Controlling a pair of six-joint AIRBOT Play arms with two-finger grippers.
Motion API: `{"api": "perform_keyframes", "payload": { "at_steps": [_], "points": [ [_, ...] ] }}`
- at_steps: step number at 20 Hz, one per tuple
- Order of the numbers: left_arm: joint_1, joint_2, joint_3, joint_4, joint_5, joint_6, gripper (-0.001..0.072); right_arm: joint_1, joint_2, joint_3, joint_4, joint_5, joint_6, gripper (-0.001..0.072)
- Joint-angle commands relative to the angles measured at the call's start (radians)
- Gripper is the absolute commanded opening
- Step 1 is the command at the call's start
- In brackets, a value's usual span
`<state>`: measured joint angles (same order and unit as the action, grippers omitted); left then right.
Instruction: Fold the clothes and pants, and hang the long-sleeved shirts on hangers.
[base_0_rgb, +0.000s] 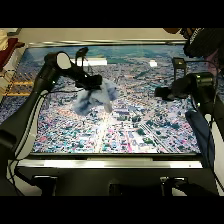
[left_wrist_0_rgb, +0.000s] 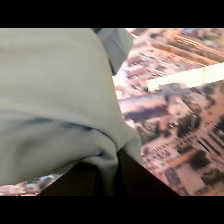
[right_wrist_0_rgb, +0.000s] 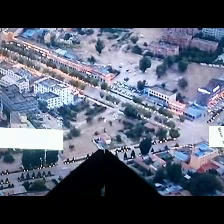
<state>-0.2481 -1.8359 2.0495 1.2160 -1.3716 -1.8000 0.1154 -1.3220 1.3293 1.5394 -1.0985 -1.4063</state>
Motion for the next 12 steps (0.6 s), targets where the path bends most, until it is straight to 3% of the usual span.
{"api": "perform_keyframes", "payload": {
  "at_steps": [1,6,10,11,12],
  "points": [
    [-0.171,0.045,-0.014,-0.072,-0.056,-0.046,0.0018,0.001,0.000,0.001,0.000,0.000,0.000,0.0041],
    [-0.431,-0.005,-0.174,-0.061,0.117,-0.105,0.0018,0.001,0.001,0.001,0.000,0.000,0.000,0.0040],
    [-0.511,-0.092,-0.182,-0.066,0.135,-0.166,0.0026,0.001,0.001,0.001,0.000,0.000,0.000,0.0041],
    [-0.514,-0.095,-0.182,-0.069,0.134,-0.171,0.0140,0.001,0.001,0.001,0.000,0.000,0.000,0.0041],
    [-0.509,-0.092,-0.178,-0.068,0.127,-0.175,0.0386,0.001,0.000,0.001,0.000,0.000,0.000,0.0041]
  ]
}}
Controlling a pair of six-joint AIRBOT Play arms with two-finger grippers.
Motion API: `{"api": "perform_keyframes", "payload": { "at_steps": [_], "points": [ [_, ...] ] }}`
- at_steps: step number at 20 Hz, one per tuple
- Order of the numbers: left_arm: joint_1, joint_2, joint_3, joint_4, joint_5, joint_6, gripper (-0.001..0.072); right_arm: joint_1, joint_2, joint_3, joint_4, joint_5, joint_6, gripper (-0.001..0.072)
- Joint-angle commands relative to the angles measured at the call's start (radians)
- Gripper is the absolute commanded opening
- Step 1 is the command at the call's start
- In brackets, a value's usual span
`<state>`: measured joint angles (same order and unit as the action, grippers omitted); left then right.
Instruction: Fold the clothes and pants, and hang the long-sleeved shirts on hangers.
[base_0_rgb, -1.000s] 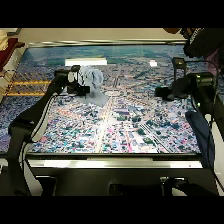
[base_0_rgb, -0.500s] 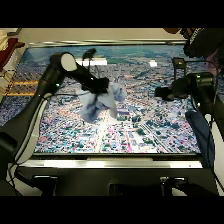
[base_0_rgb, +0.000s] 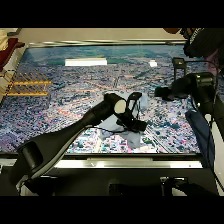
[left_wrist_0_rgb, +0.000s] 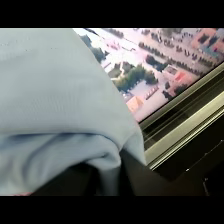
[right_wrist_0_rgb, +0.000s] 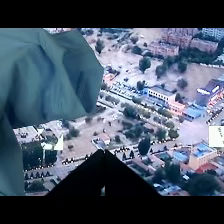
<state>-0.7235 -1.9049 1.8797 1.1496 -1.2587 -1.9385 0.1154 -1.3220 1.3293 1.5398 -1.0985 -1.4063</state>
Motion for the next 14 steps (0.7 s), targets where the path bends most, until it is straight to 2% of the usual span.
{"api": "perform_keyframes", "payload": {
  "at_steps": [1,2,6,10,14],
  "points": [
    [-0.020,-0.015,0.007,-0.001,-0.017,-0.035,0.0615,0.001,0.000,0.001,0.000,0.000,0.000,0.0041],
    [0.000,-0.005,0.029,0.002,-0.065,-0.033,0.0651,0.001,0.000,0.001,0.000,0.000,0.000,0.0041],
    [0.151,0.121,0.105,0.068,-0.274,0.034,0.0655,0.001,0.000,0.001,0.000,0.000,0.000,0.0041],
    [0.346,0.303,0.104,0.243,-0.377,0.059,0.0655,0.001,0.001,0.001,0.000,0.000,0.000,0.0041],
    [0.531,0.423,0.104,0.249,-0.415,0.075,0.0654,0.001,0.001,0.001,0.000,0.000,0.000,0.0041]
  ]
}}
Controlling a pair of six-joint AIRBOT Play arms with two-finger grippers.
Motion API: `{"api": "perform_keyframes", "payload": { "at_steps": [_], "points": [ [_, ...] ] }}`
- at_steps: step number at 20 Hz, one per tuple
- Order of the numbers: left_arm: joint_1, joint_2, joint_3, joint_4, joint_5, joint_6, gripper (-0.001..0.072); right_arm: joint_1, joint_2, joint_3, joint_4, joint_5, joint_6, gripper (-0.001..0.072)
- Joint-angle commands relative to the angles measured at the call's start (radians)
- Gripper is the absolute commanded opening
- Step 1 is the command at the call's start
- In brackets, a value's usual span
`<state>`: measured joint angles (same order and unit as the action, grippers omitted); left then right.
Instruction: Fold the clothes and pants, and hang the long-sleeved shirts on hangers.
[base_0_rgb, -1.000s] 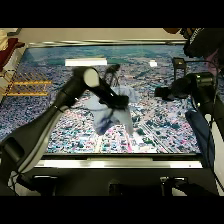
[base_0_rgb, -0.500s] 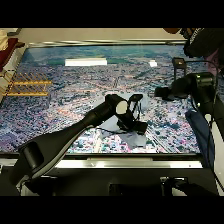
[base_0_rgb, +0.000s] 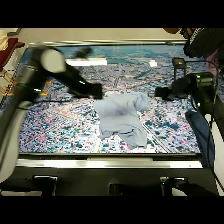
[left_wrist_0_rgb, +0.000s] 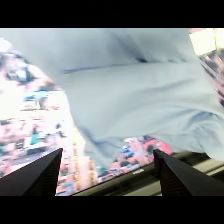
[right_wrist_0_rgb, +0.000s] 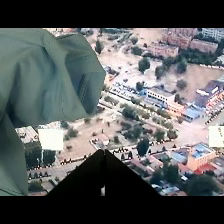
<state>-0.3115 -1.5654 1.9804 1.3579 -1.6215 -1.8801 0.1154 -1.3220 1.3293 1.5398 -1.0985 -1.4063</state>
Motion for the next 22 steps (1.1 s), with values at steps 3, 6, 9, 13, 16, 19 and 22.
{"api": "perform_keyframes", "payload": {
  "at_steps": [3,6,9,13,16,19,22],
  "points": [
    [0.198,0.117,0.003,0.042,-0.056,0.022,0.0654,0.001,0.000,0.001,0.002,0.001,0.005,0.0041],
    [0.219,0.113,0.002,0.043,-0.054,0.022,0.0654,0.001,0.001,0.001,0.007,-0.001,0.005,0.0041],
    [0.217,0.103,-0.005,0.046,-0.055,0.022,0.0654,0.001,0.005,0.002,0.043,-0.016,0.028,0.0129],
    [0.217,0.092,-0.005,0.046,-0.055,0.022,0.0654,-0.001,0.042,0.057,0.153,-0.053,-0.026,0.0340],
    [0.217,0.089,-0.005,0.046,-0.055,0.022,0.0654,-0.130,0.058,0.105,0.204,0.059,0.061,0.0354],
    [0.218,0.087,-0.005,0.047,-0.054,0.022,0.0653,-0.354,-0.011,0.104,0.459,0.058,0.054,0.0355],
    [0.217,0.072,-0.005,0.047,-0.054,0.022,0.0654,-0.464,-0.207,0.104,0.731,-0.180,-0.101,0.0677]
  ]
}}
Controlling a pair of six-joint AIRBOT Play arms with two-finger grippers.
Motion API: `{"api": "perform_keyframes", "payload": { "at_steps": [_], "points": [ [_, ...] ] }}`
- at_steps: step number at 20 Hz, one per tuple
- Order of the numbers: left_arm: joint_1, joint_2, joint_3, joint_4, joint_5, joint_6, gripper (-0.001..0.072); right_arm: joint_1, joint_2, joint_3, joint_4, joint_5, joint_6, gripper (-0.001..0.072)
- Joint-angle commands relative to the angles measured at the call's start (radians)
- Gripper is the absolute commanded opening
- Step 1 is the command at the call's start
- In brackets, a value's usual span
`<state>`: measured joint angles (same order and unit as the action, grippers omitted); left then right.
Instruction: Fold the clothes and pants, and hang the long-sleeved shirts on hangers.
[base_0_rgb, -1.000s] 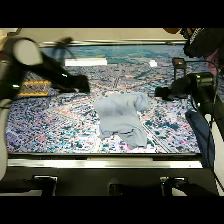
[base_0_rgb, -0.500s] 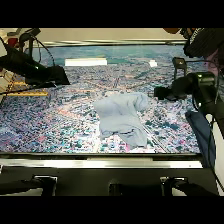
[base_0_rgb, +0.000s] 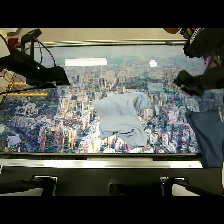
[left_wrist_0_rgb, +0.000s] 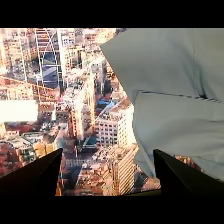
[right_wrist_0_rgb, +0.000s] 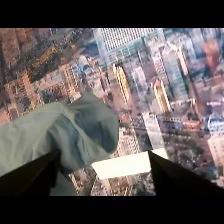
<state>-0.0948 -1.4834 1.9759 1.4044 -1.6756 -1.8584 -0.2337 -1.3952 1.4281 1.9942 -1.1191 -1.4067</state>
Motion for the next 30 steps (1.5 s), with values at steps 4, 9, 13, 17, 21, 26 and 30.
{"api": "perform_keyframes", "payload": {
  "at_steps": [4,9,13,17,21,26,30],
  "points": [
    [0.001,-0.047,0.000,0.000,0.000,0.018,0.0654,-0.031,-0.331,0.005,0.369,-0.205,-0.194,0.0671],
    [0.002,-0.069,0.000,0.000,0.001,0.031,0.0654,0.092,-0.385,0.005,0.274,-0.047,-0.174,0.0662],
    [0.002,-0.071,0.000,0.000,0.001,0.031,0.0654,0.150,-0.386,0.005,0.164,0.005,-0.129,0.0662],
    [0.002,-0.084,0.000,0.000,0.001,0.044,0.0654,0.193,-0.385,0.005,0.129,0.057,-0.111,0.0478],
    [0.036,-0.121,-0.018,0.065,-0.010,0.123,0.0654,0.181,-0.366,0.005,0.110,0.057,-0.097,0.0039],
    [0.210,-0.133,-0.288,-0.256,0.312,0.230,0.0652,0.181,-0.319,0.005,0.050,0.016,-0.097,0.0039],
    [0.227,-0.207,-0.486,-0.571,0.549,0.476,0.0653,0.182,-0.317,0.005,0.052,-0.026,-0.097,0.0039]
  ]
}}
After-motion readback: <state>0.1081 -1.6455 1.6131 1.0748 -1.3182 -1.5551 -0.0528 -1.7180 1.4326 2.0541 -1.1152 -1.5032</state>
